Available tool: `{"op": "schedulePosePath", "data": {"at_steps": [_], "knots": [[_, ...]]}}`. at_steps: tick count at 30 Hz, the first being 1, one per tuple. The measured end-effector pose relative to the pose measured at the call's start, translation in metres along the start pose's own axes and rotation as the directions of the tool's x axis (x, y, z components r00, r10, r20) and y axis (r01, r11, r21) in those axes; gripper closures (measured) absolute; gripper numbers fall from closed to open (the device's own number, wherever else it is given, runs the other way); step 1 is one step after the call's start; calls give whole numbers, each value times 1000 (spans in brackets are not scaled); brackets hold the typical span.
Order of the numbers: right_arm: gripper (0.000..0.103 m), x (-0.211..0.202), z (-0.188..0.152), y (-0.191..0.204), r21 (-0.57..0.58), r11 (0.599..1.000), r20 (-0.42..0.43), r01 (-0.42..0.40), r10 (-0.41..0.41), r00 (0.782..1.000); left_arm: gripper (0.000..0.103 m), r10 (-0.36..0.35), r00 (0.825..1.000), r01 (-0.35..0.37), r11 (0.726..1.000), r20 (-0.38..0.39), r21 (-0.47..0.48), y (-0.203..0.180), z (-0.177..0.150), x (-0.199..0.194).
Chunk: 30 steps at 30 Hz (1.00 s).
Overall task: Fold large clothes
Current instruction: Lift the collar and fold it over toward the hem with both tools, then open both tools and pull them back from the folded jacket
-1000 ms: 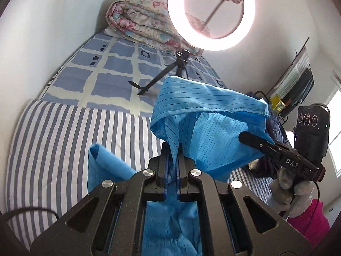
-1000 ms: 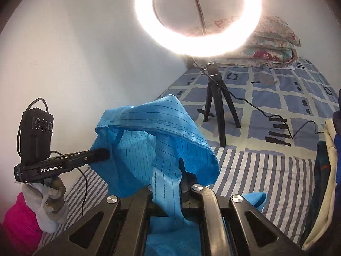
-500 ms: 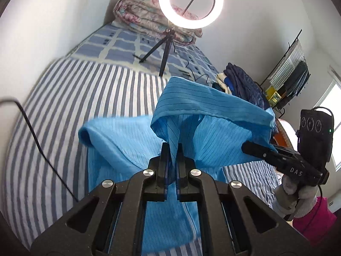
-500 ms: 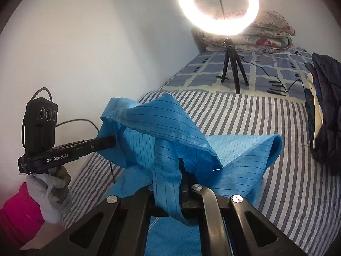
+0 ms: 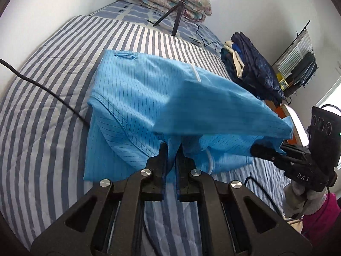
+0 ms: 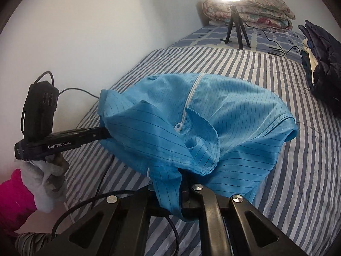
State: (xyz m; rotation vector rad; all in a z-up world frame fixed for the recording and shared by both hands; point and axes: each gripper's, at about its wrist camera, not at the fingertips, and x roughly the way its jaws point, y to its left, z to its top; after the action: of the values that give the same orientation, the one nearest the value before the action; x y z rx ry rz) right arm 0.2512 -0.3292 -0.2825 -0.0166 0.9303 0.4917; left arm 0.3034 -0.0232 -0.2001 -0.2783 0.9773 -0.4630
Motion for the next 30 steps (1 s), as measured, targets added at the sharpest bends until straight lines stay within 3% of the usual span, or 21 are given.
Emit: {"op": "schedulePosePath", "data": {"at_steps": [5,14,22,26,30], "knots": [[77,-34,-12,5,-3,1000,31,17,-17,999,94,11,1000,-11,999,4,41,-3,-19,-30],[73,-132,-26,17,-14,999,158,38,-35,987,94,18,997,-25,996,81,91,-16,-45,-123],[63,-247,-27,33,-57,991,309,121,-98,946,94,-44,977,17,992,210,126,-40,-32,-236],[62,-298,-15,41,-70,986,379,149,-112,919,76,-51,951,3,988,304,157,-54,-15,-297],[51,-339,-1,50,-105,977,435,185,-122,892,66,-60,931,0,987,359,164,-59,2,-339]]}}
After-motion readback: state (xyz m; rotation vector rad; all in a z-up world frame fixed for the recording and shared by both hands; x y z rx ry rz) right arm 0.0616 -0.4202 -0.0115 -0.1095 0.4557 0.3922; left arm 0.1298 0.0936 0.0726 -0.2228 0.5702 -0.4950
